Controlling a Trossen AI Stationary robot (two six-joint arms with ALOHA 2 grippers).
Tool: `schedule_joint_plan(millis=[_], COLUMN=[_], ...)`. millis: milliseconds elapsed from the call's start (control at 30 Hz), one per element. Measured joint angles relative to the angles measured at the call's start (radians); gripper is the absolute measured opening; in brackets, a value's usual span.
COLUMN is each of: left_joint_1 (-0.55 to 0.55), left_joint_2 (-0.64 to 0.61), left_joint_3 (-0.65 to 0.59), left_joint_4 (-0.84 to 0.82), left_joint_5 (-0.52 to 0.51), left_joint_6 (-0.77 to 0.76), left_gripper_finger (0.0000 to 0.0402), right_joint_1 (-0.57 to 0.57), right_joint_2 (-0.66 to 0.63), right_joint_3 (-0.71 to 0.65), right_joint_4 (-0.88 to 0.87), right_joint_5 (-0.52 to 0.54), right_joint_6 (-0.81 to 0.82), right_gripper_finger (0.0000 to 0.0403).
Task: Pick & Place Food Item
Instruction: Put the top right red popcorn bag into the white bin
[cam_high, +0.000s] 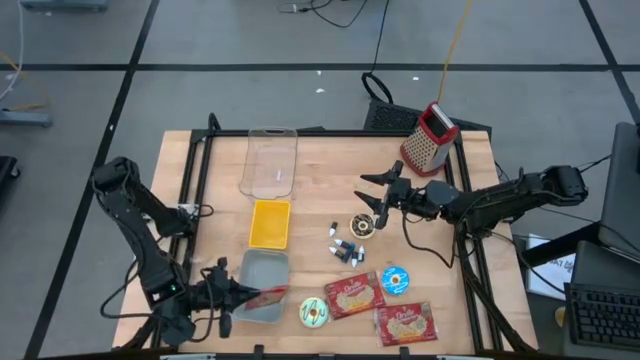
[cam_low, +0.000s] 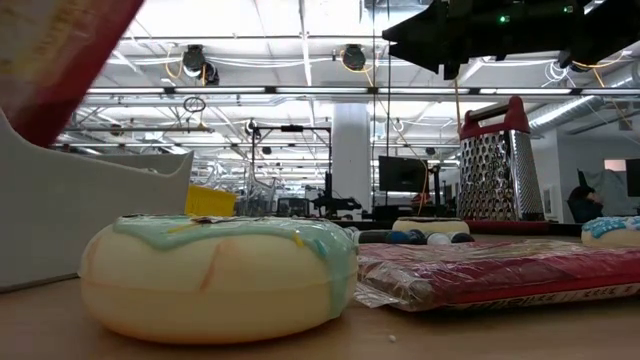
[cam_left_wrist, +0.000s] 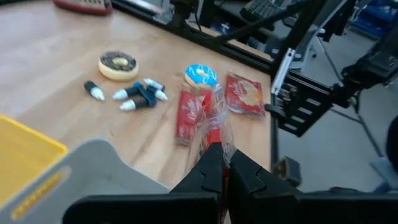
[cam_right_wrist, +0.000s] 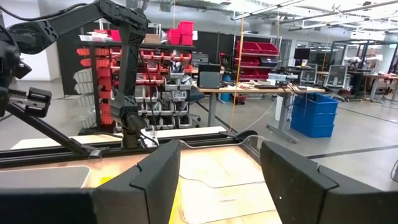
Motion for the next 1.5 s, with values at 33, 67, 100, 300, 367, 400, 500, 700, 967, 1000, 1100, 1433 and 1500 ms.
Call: schedule_joint_plan(millis=[33,67,100,300,367,400,500,700,967,1000,1100,1433,1500], left_joint_1=[-0.004,-0.009,-0.013,-0.027,-0.027,-0.024,-0.016,-0.006,0.037,0.043,0.056,0.094,0.1], left_joint_2=[0.0,0.0,0.0,0.0,0.0,0.0,0.0,0.0,-0.001,-0.001,-0.001,-0.001,-0.001], left_joint_3=[0.0,0.0,0.0,0.0,0.0,0.0,0.0,0.0,0.001,0.001,0.001,0.001,0.001], left_joint_4=[0.0,0.0,0.0,-0.017,-0.029,-0.033,-0.038,-0.039,-0.1,-0.11,-0.134,-0.158,-0.179], left_joint_5=[0.003,0.003,0.003,0.055,0.068,0.074,0.084,0.082,0.081,0.081,0.102,0.163,0.179], left_joint_6=[-0.015,-0.027,-0.035,-0.068,-0.07,-0.071,-0.06,-0.011,-0.033,-0.036,-0.038,0.066,0.054], left_gripper_finger=[0.0,0.0,0.0,0.0,0.0,0.0,0.0,0.0011,0.008,0.0092,0.0123,0.0176,0.0176], right_joint_1=[0.0,0.0,0.0,0.0,0.0,0.0,0.0,0.0,-0.001,-0.001,-0.001,-0.001,-0.002], right_joint_2=[0.0,0.0,0.0,0.0,0.0,0.0,0.0,0.0,0.0,0.0,0.0,0.0,0.0], right_joint_3=[0.0,0.0,0.0,0.0,0.0,0.0,0.0,0.0,0.0,0.0,0.0,0.0,0.0], right_joint_4=[0.0,-0.001,-0.003,-0.003,-0.003,-0.003,-0.003,-0.003,-0.003,-0.003,-0.003,-0.01,-0.013], right_joint_5=[0.0,0.0,0.0,0.0,0.0,0.0,0.0,0.0,0.0,0.0,0.0,0.0,0.0], right_joint_6=[0.0,0.0,0.0,0.0,0.0,0.0,0.0,0.0,-0.019,-0.019,-0.019,-0.023,-0.023], right_gripper_finger=[0.021,0.021,0.021,0.0206,0.0206,0.0206,0.0205,0.0205,0.0201,0.0201,0.0201,0.0201,0.0201])
